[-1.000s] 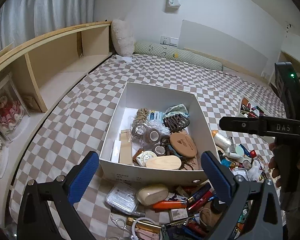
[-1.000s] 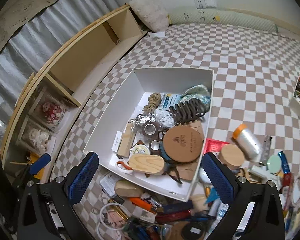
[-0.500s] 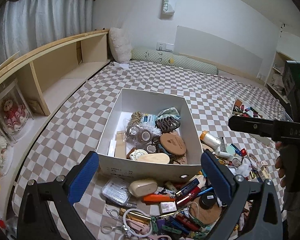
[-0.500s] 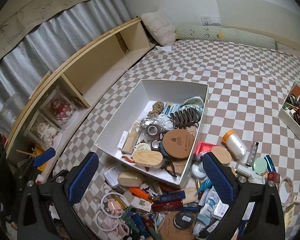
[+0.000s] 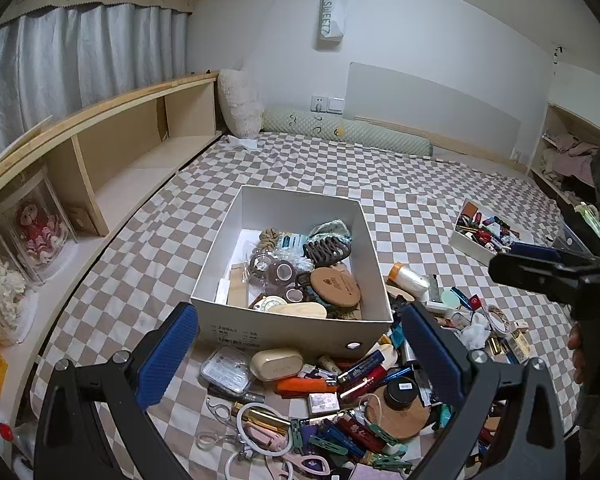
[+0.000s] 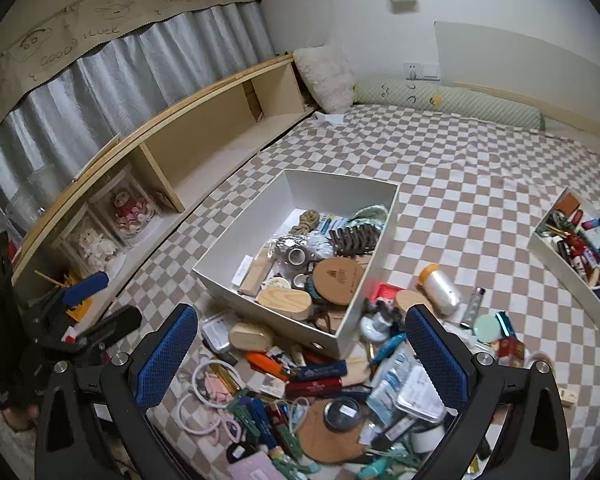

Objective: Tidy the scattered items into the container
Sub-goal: 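Lift both open tools away from the shoebox back toward the pile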

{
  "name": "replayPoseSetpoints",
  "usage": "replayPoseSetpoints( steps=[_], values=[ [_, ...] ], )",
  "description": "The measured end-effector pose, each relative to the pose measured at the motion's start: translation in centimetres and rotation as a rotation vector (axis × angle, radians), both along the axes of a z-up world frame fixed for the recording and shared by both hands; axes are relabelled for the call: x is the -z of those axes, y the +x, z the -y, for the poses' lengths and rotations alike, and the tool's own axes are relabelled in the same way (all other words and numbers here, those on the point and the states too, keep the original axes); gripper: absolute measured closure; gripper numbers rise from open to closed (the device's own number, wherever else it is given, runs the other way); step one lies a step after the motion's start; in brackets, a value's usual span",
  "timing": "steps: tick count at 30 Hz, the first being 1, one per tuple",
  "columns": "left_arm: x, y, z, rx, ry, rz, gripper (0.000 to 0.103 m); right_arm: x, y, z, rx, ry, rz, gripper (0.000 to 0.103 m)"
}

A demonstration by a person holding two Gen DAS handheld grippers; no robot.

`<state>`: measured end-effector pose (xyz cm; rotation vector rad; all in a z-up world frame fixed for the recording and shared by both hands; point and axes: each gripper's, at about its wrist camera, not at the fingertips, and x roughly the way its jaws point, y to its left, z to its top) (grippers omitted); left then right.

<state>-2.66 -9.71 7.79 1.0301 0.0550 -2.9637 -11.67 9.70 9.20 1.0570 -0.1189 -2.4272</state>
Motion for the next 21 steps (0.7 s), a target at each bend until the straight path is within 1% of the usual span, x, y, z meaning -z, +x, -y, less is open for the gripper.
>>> replayPoseSetpoints(
  steps=[6,16,21],
  values=[
    [0.0,1.0,-1.0,0.018,-0.002,-0.006,0.001,0.2,1.7,-1.6,0.018,0.017,-0.022,0.000],
    [0.8,1.9,-2.0,0.032,0.009,0.009,0.001,1.0,3.9,-3.4,0.033,0.041,-0.019,0.000],
    [1.0,2.4,-2.2,0.032,0.009,0.008,0.001,0.9,4.9,-3.9,0.040,0.049,-0.026,0.000]
  ],
)
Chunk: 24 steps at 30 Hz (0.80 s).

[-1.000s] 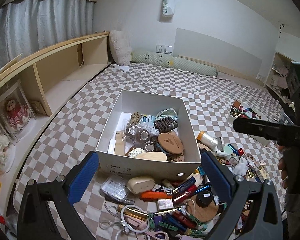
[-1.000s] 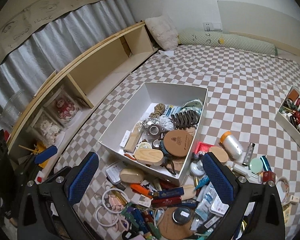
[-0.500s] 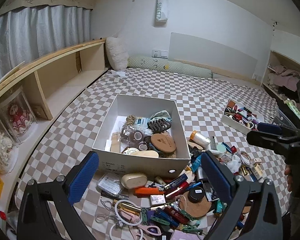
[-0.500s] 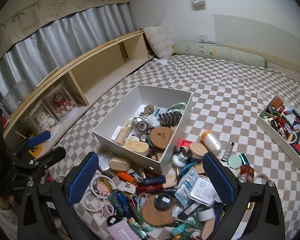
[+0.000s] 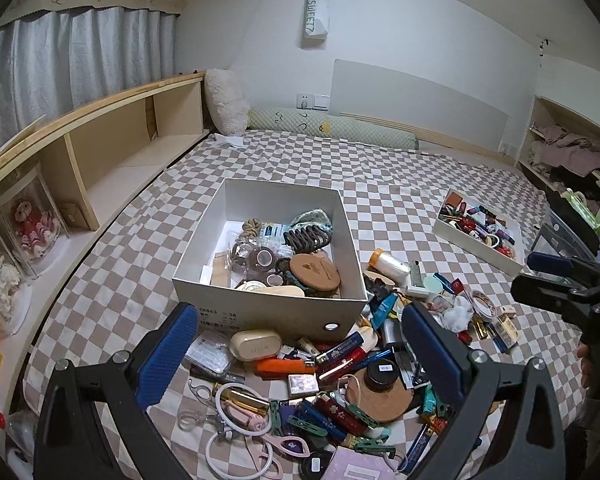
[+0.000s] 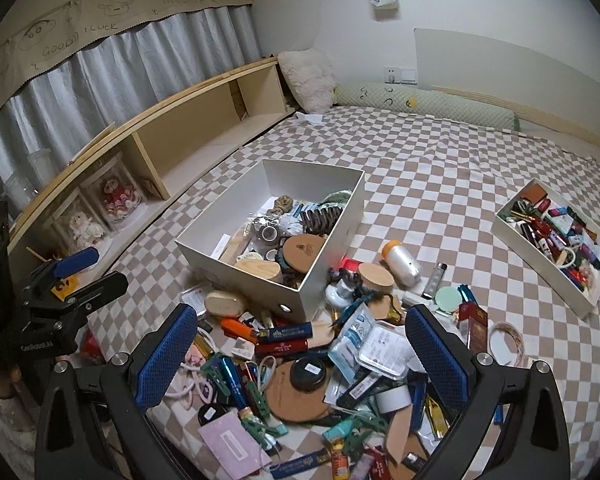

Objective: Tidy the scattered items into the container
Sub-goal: 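Lift both open tools away from the shoebox back toward the pile, then lower the right tool toward a white printed packet beside the pile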

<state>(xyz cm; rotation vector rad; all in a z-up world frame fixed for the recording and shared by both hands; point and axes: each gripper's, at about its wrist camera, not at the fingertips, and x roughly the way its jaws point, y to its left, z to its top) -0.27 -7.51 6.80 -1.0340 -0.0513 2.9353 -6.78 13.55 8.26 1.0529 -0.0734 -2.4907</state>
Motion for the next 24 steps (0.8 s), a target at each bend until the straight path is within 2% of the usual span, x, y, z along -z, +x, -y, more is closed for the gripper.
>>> replayPoseSetpoints(
  steps=[13,24],
  values=[
    [0.2,0.8,-0.3,0.003,0.000,-0.007,0.001,0.3,1.7,-1.9,0.033,-0.013,-0.013,0.000],
    [0.2,1.6,-0.5,-0.004,0.001,-0.017,0.001,0.7,1.8,-4.1,0.084,-0.070,0.013,0.000]
  ],
)
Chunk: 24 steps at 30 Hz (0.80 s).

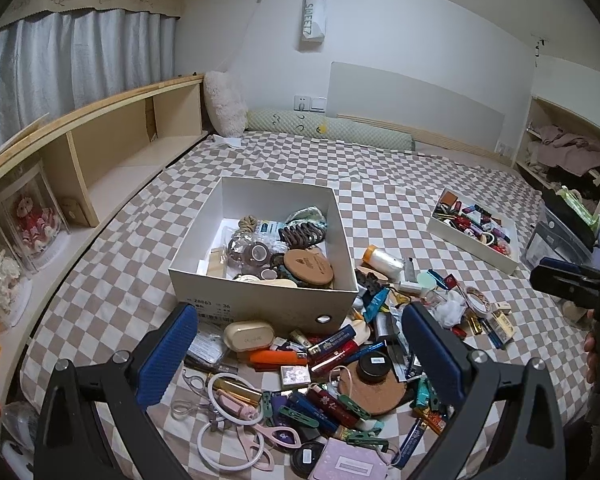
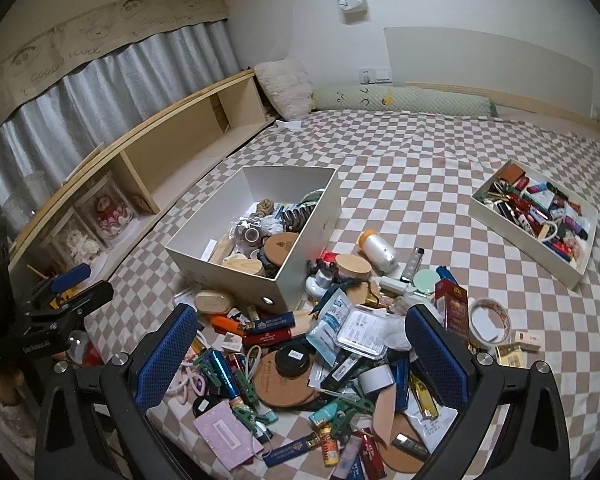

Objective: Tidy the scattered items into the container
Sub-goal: 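Lower the right tool toward a white printed packet beside the pile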

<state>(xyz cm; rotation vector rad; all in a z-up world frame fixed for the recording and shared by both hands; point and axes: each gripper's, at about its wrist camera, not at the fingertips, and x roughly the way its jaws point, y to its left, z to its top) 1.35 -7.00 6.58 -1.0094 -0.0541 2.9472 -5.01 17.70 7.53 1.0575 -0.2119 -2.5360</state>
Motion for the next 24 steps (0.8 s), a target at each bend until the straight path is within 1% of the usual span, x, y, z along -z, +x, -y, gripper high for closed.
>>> replayPoseSetpoints(
  steps=[3,8,15,19,24],
  values=[
    [0.2,-0.1,0.1,-0.006,0.006,0.003,0.001,0.3,0.0,-0.8,0.018,-0.029,0.016,0.000],
    [1.8,-0.5,0.2,-0.005,0.022,0.045,0.000,0.8,0.0,-2.2,0.041,-0.059,0.036,0.000],
    [5.7,-1.0,-0.7,0.024,0.037,0.137,0.000,1.9,0.0,-4.0,0.087,-0.087,0.064,0.000],
    [7.9,-1.0,-1.8,0.046,0.023,0.171,0.000,3.1,-0.2,-5.0,0.152,-0.045,0.104,0.000],
    [10.6,-0.8,-3.5,0.060,-0.010,0.207,0.000,5.2,-0.2,-5.6,0.157,-0.001,0.130,0.000]
  ],
)
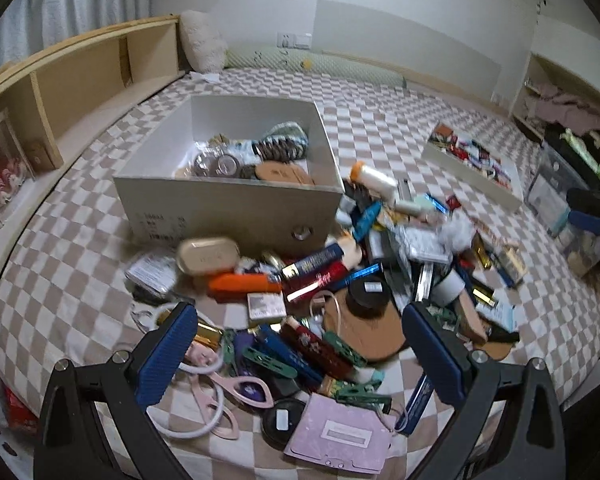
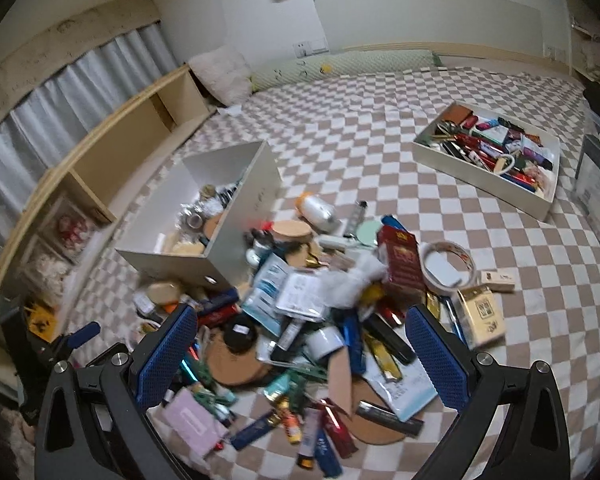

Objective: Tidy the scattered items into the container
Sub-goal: 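Lower the right tool toward a white printed packet beside the pile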

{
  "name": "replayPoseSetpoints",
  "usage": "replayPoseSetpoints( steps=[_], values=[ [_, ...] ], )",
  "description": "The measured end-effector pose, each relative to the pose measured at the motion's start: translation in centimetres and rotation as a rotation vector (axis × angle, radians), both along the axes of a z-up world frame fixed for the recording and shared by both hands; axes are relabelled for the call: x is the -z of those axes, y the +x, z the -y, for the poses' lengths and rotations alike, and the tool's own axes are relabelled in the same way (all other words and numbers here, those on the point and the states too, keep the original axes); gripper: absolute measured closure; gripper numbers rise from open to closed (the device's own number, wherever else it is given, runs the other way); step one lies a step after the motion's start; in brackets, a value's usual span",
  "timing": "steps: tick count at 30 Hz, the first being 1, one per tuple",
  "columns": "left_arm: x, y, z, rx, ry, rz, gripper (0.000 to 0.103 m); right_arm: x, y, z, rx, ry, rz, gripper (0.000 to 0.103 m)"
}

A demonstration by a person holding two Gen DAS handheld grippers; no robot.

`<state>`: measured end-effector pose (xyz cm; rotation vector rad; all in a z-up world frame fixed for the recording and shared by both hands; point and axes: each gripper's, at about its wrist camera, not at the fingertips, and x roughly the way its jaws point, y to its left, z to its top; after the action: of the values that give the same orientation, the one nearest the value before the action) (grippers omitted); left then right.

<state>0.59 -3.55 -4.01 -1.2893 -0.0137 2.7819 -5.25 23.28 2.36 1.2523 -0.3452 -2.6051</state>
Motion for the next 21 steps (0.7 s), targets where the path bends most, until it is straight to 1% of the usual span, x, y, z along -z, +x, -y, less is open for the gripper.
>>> replayPoseSetpoints(
  steps=[3,6,8,10,12,15,19,21],
  values=[
    [1.8,0.4,-0.8,0.018,-0.006,0.013,0.000,0.8,0.3,-0.1,-0.025,-0.011,-0.008,0.000],
    [3.7,0.8,-1.6,0.044,-0.029,0.039,0.000,1.2,0.7,0.0,-0.060,-0.010,-0.047,0.000],
    [5.2,1.1,-2.2,0.063,-0.033,0.070,0.000,1.3,1.1,0.3,-0.074,0.044,-0.080,0.000],
    [6.5,1.3,-2.8,0.080,-0.033,0.103,0.000,1.7,1.3,0.6,-0.087,0.096,-0.088,0.000],
    [7.7,1.4,-3.5,0.100,-0.037,0.133,0.000,2.4,1.3,0.5,-0.100,0.103,-0.070,0.000],
    [9.1,1.7,-4.5,0.134,-0.041,0.160,0.000,3.5,1.2,-0.1,-0.115,0.070,-0.021,0.000],
    [10.3,1.8,-5.5,0.170,-0.050,0.169,0.001,5.0,1.1,-1.4,-0.094,0.065,0.018,0.000],
    [10.9,1.9,-5.9,0.187,-0.064,0.173,0.003,6.1,0.8,-2.6,-0.067,0.050,0.060,0.000]
  ],
)
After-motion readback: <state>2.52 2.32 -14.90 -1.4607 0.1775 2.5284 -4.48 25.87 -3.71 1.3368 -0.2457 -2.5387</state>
